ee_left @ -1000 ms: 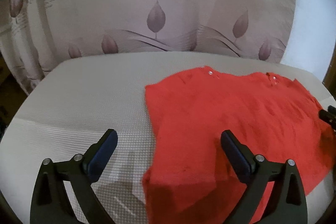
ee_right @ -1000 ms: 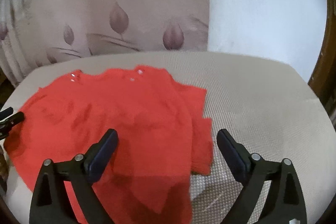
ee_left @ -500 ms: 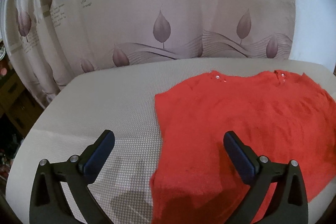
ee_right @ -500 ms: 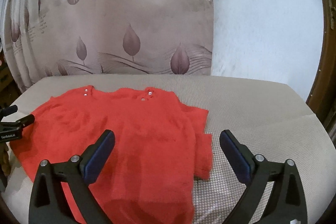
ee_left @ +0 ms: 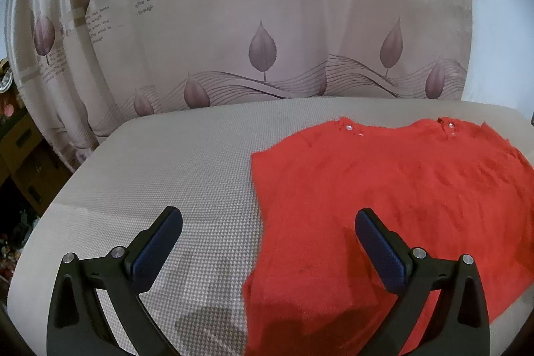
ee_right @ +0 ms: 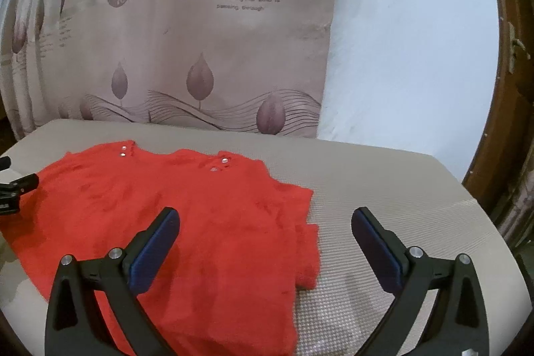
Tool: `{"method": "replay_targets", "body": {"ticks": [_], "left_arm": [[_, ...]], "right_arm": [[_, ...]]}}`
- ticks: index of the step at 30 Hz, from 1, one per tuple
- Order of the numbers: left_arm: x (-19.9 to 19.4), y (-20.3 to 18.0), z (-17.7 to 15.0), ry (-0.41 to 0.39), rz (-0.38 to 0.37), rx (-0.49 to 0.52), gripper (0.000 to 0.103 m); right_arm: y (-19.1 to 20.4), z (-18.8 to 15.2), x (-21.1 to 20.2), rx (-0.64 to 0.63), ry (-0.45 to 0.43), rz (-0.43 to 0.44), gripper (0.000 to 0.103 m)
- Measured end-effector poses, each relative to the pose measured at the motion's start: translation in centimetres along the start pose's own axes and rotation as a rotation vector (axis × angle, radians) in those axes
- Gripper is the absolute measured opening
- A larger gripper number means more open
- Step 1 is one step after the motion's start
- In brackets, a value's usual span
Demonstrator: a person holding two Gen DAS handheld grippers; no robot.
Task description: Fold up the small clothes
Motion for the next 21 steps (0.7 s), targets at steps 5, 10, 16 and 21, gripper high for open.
{"method": "replay_targets", "body": {"ticks": [5, 10, 16, 21], "left_arm": [[0.1, 0.2, 0.0, 0.011, -0.021, -0.014, 0.103], [0.4, 0.6, 0.0, 0.021, -0.054, -0.039, 0.103], [1.1, 1.4, -0.1, 0.058, -0.087, -0.092, 0.103], [1.9, 2.1, -0.4, 0.099, -0.109, -0.136, 0.103]], "right_arm": [[1.1, 0.0, 0.1, -0.059, 0.0, -0.047, 0.102], [1.9, 0.0, 0.2, -0.107, 0.01, -0.092, 0.102], [3.0, -0.1, 0.4, -0.168, 0.018, -0.116, 0.102], [3.7, -0.3, 0.5, -0.199, 0.02, -0.127, 0.102]]}}
Point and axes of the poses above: each gripper's, at about its wrist camera, not at the fingertips, and x roughly the way its jaws point, y to its left, z to its top, the point moved 1 cm from there along x, roughly the way its jaws point, and after that the axes turned 4 degrees about -z, right-handed, at the moved point
